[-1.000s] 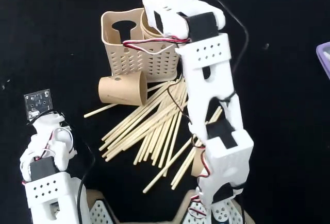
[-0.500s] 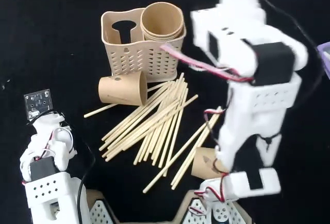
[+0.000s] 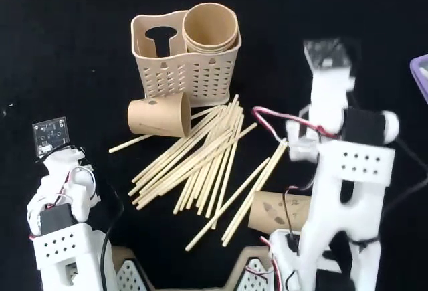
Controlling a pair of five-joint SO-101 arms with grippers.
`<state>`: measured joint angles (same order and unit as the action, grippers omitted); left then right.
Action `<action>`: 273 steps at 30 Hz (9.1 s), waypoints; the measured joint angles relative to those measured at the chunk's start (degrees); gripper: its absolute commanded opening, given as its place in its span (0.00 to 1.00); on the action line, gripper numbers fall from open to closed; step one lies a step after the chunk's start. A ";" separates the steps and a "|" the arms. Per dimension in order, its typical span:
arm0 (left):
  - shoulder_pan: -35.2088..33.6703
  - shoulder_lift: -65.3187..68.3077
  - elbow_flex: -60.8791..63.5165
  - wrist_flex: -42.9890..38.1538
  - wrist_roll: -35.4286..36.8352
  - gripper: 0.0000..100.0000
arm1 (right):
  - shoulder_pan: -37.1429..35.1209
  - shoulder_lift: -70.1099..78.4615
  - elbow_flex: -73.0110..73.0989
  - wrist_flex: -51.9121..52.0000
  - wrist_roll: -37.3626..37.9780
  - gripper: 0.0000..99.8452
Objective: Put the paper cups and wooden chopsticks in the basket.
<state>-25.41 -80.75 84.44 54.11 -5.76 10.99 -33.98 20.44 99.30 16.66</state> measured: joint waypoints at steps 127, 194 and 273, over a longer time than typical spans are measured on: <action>0.09 0.00 1.14 -1.49 0.00 0.03 | -6.07 40.35 -56.62 -1.05 23.21 0.01; 0.09 0.00 1.14 -1.49 0.00 0.03 | -32.26 52.92 -88.62 -0.44 5.01 0.01; 0.09 0.00 1.14 -1.49 0.00 0.03 | -24.97 63.03 -114.29 0.00 -10.29 0.01</action>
<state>-25.32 -80.75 85.58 52.62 -5.76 -13.98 29.05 -93.85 99.30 6.37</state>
